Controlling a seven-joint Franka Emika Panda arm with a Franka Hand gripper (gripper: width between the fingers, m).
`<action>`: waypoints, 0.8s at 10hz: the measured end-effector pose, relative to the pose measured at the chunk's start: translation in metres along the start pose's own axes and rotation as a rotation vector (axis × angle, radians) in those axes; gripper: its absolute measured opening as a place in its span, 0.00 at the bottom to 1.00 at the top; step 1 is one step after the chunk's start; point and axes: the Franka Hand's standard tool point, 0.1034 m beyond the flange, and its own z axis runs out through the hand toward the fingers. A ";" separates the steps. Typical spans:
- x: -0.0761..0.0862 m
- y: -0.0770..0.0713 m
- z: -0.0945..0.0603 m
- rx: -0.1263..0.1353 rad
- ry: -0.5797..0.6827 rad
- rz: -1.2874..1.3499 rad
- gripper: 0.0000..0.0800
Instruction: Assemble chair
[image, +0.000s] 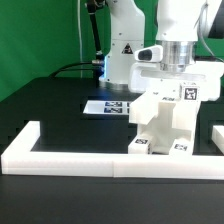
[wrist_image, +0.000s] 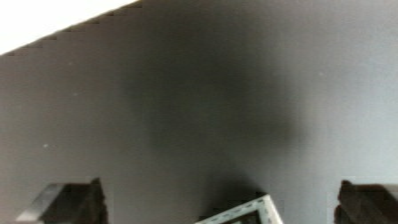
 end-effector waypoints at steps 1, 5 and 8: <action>0.002 -0.001 0.003 -0.002 0.001 0.019 0.81; 0.008 -0.017 -0.001 0.014 0.007 0.064 0.81; 0.008 -0.031 -0.003 0.025 -0.006 0.108 0.81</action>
Offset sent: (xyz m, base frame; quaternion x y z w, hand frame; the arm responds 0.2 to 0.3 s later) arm 0.0135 0.0098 0.0047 0.0105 -0.0046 0.0185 0.9998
